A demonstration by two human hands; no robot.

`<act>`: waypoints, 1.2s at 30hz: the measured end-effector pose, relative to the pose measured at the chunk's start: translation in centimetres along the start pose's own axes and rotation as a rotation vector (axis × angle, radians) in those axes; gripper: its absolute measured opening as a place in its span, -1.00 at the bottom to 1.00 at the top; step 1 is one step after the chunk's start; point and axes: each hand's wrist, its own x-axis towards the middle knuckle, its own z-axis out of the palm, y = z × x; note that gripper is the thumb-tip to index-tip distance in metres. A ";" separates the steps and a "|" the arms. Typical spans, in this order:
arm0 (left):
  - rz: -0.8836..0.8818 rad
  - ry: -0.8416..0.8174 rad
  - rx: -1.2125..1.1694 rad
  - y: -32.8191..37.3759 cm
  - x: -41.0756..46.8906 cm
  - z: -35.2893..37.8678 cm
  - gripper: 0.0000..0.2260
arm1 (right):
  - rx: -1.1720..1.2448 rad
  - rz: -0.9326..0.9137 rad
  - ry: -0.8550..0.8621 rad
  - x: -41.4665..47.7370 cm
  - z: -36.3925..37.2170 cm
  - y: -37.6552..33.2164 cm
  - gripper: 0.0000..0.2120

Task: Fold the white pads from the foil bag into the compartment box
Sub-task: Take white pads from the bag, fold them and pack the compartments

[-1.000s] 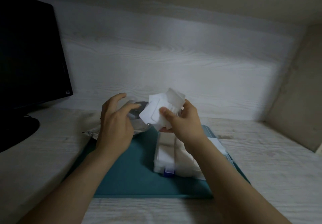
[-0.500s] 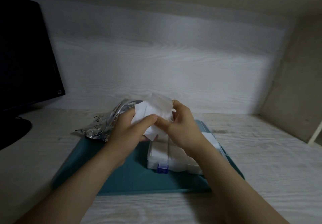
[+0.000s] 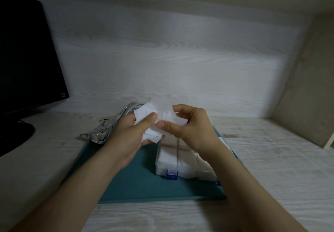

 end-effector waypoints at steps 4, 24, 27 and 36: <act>0.069 0.067 0.006 0.1 0.2 -0.3 -0.81 | 0.090 0.085 0.039 0.0 -0.3 -0.4 -0.66; 0.201 0.206 0.276 -0.3 0.4 -0.8 -0.85 | 0.121 -0.002 0.185 0.2 -1.8 -1.6 -0.88; 0.207 0.183 0.346 -0.5 0.6 -0.9 -0.84 | -0.018 -0.040 0.090 0.0 -1.1 -1.7 -0.87; -0.018 -0.028 0.124 -0.5 0.0 0.4 -0.72 | -0.343 -0.053 0.234 0.2 0.0 -0.7 -0.78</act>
